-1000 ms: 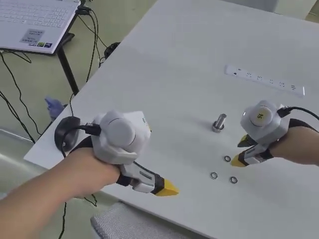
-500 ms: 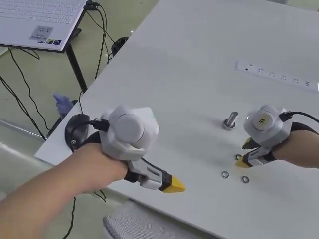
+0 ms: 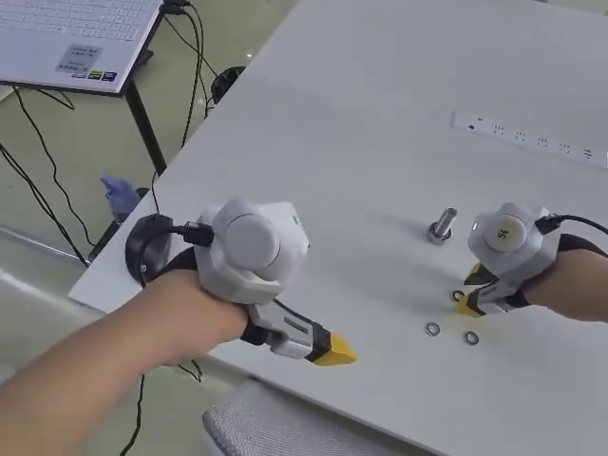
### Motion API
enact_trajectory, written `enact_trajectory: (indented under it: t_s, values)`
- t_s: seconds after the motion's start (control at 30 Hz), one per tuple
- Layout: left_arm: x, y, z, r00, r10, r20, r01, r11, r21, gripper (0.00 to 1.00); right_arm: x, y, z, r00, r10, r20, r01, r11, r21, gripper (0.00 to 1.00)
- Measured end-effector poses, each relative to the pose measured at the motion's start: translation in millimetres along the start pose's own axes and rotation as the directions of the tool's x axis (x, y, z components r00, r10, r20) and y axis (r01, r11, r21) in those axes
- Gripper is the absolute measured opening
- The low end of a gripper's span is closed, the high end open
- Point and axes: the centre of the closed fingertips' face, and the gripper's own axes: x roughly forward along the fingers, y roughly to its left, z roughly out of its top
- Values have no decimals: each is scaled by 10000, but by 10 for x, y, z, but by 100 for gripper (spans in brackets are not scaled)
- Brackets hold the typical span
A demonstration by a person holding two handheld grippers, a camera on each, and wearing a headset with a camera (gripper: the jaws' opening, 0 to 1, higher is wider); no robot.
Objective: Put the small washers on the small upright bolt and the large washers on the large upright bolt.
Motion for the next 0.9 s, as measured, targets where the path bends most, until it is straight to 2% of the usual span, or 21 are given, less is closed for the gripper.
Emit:
enact_trajectory:
  t_s: [0.2,0.43,0.67,0.9]
  values:
    - [-21,0,-34,10000,-48,-72,48,10000,43,89,5,49,19,10000,10,-83,-13,9996,-281,24]
    - [-41,6,-51,9999,-68,-107,69,9999,96,88,14,22,25,9995,-30,-326,23,9998,-218,18]
    - [-35,9,-80,9998,-110,-177,113,9998,140,86,36,5,23,9966,-178,-801,144,9990,-433,14]
    - [-55,7,-11,9999,-79,-80,81,9998,189,86,46,-35,9,9946,-218,-1014,184,9992,-345,13]
